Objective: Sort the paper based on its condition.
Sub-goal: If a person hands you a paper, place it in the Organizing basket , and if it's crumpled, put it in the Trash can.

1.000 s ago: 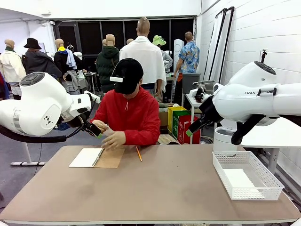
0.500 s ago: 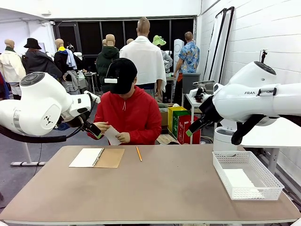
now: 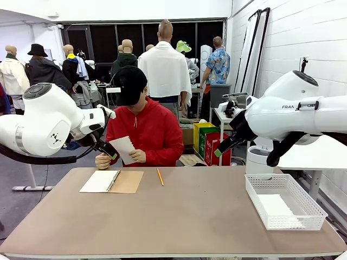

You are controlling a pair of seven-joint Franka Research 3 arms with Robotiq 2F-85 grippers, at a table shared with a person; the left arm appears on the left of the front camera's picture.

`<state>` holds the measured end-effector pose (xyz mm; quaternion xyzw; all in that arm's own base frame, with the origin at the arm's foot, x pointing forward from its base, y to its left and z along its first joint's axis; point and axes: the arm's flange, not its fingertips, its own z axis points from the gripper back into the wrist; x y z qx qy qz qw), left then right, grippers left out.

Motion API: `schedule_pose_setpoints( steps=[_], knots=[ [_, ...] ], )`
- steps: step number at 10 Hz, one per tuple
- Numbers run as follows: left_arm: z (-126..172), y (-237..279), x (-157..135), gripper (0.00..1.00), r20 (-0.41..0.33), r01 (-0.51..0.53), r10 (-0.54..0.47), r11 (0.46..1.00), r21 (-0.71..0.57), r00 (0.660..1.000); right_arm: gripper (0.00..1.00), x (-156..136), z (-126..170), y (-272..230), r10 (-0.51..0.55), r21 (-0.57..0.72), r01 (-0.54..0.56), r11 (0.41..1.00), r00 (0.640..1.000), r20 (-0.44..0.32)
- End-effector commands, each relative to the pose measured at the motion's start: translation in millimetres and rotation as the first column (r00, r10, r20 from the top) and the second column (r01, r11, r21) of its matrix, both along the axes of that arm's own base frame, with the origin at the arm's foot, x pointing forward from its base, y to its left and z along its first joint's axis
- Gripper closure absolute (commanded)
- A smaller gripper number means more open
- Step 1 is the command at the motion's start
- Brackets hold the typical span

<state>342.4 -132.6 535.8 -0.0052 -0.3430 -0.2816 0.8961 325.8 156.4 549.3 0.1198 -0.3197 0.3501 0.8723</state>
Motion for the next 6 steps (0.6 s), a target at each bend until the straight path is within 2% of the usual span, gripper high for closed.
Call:
schedule_pose_setpoints(
  steps=[1, 6],
  knots=[
    [0.4, 0.1, -0.1, 0.00, 0.005, 0.003, -0.003, 1.000, -0.002, 1.000, 0.00, -0.9, -0.7, -0.3, 0.015, -0.006, -0.015, 1.000, 1.000, -0.003],
    [0.4, 0.1, -0.1, 0.00, 0.005, 0.003, -0.003, 1.000, -0.002, 1.000, 0.00, -0.9, -0.7, -0.3, 0.015, -0.006, -0.015, 1.000, 1.000, -0.003]
  ],
)
